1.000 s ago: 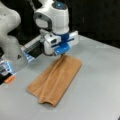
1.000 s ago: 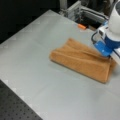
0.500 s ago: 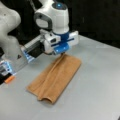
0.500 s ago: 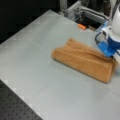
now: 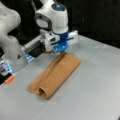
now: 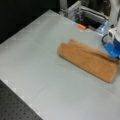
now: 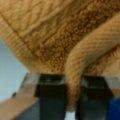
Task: Folding a towel twice
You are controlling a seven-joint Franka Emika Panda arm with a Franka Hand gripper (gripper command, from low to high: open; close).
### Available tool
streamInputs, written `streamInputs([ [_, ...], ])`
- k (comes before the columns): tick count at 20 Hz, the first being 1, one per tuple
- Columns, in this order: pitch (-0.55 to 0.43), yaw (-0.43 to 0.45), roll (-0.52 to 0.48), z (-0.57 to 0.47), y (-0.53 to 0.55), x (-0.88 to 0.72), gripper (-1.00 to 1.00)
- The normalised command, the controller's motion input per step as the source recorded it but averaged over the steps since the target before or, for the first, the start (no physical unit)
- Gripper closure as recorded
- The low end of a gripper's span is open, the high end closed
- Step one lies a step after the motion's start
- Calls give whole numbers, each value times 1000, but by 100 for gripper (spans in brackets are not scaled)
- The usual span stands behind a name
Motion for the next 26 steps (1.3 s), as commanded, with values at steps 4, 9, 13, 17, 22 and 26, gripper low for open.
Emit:
streamInputs([
  [4,-227,-72,165,-258,-107,-334,-100],
  [9,-235,-6,172,-235,-182,-296,-100],
  [13,-215,-21,183,-164,-136,-259,-100],
  [17,-172,-51,190,-101,-86,-248,-100],
  [22,-156,-57,199,-63,-91,-247,-100],
  [26,-59,-96,195,-1,-109,-285,-100],
])
